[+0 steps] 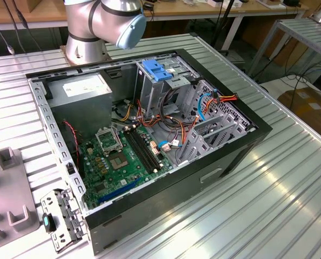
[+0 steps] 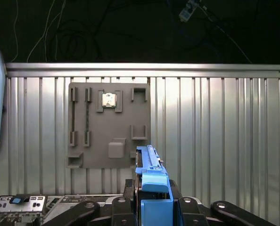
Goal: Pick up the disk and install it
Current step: 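Pick up the disk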
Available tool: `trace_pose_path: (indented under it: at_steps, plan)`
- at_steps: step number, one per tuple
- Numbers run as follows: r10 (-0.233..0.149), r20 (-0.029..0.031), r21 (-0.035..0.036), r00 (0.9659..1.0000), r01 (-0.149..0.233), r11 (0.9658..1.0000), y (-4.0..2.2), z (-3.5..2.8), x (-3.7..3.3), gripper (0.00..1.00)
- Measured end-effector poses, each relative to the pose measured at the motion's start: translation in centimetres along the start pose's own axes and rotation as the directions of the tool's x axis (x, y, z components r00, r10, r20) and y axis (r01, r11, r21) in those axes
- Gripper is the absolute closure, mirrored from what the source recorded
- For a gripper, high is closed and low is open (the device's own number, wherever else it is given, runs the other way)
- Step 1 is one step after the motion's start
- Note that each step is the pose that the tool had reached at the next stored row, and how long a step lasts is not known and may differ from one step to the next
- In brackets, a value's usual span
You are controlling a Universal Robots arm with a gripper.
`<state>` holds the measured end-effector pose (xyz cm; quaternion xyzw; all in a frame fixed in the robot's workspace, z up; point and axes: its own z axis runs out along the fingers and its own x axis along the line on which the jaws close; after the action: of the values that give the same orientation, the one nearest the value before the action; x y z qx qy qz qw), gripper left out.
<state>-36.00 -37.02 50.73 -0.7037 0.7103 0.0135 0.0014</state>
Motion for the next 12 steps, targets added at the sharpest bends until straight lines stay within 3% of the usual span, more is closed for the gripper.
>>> trace_pose_path:
  at_steps: [5,8,12]
  plan:
    - [0.000,0.0000,-0.0002,1.0000,0.000,1.0000,-0.77,-0.02,-0.01,0.63]
    - [0.000,0.0000,-0.0006,1.0000,0.000,1.0000,-1.67,-0.03,-0.02,0.63]
    - [0.000,-0.0001,-0.0011,1.0000,0.000,1.0000,-2.39,-0.04,-0.02,0.63]
